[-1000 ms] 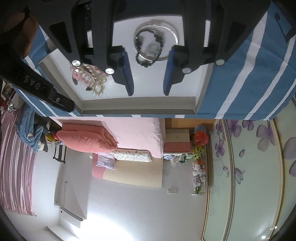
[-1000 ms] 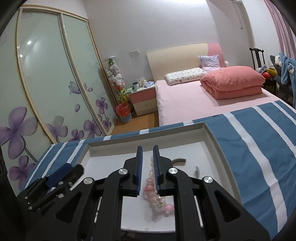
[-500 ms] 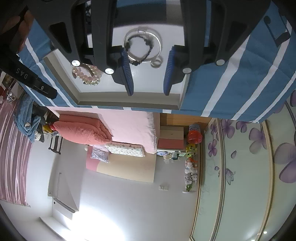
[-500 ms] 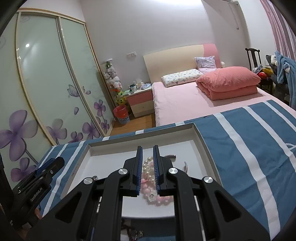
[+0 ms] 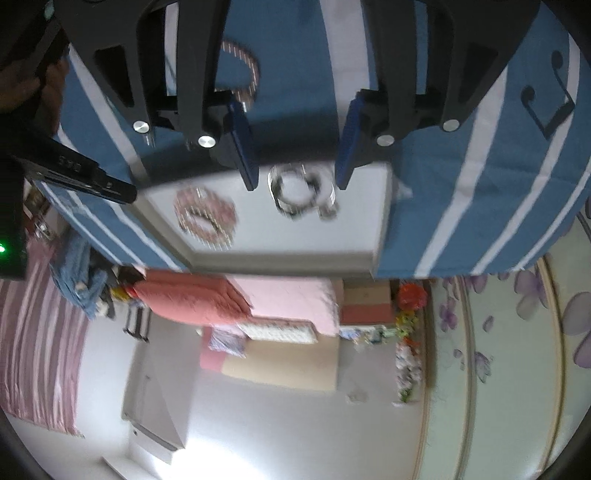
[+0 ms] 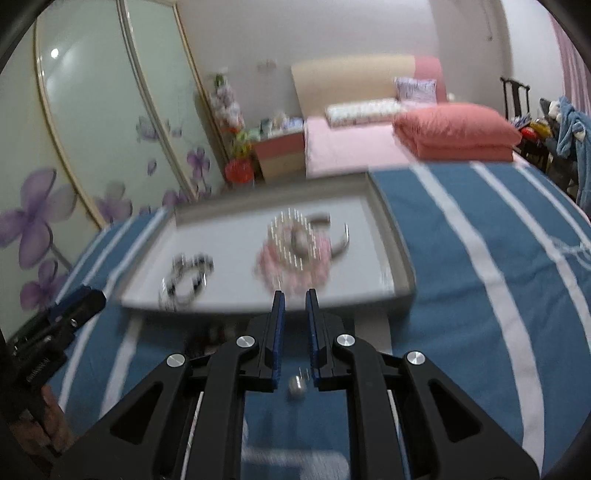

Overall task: Organize jewelry
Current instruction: 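Withdraw both grippers from the tray back over the remaining jewelry, then move the right gripper to the silver pearl pendant while the left moves to the pink pearl bracelet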

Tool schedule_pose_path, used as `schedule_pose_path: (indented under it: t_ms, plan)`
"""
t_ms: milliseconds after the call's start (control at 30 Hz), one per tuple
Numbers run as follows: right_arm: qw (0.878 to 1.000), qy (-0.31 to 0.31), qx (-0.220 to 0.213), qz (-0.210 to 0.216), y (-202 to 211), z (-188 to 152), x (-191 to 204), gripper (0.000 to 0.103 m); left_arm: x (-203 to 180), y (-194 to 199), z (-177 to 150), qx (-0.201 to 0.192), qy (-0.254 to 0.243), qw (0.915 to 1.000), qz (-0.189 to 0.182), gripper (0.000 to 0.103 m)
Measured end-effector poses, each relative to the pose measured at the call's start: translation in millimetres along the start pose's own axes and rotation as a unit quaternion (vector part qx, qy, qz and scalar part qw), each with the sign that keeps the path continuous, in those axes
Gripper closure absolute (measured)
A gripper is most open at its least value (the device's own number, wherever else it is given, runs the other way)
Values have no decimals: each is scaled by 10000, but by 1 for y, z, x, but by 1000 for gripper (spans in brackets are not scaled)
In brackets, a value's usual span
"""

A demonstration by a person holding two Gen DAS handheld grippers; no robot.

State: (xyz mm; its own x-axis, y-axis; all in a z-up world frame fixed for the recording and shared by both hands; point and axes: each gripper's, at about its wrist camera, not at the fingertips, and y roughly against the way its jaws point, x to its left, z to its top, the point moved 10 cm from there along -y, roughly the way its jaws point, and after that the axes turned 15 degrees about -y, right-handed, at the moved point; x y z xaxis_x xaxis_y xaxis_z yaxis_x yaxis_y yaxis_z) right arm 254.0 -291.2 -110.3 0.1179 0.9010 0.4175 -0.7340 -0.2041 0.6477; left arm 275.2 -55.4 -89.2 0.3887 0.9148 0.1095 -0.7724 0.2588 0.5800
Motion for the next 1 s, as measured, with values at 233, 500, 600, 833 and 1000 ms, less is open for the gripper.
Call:
schedule_pose_path:
  t_ms: [233, 500, 600, 833, 1000]
  plan:
    - [9987, 227, 439, -141, -3, -40, -8, 66, -12, 6, -33, 294, -131, 9993, -186, 52]
    - [9957, 535, 640, -407, -16, -57, -4, 67, -21, 2, -48, 551, -239, 9979, -249, 51]
    - [9946, 641, 613, -544, -21, -56, -4, 67, -28, 0, -50, 608, -325, 9972, -304, 51]
    - [9924, 776, 533, -786, -20, -54, -10, 89, -48, -11, -57, 864, -533, 9942, -363, 51]
    - [9927, 752, 535, -780, -19, -54, -12, 89, -56, -21, -66, 1144, -754, 9901, -289, 50]
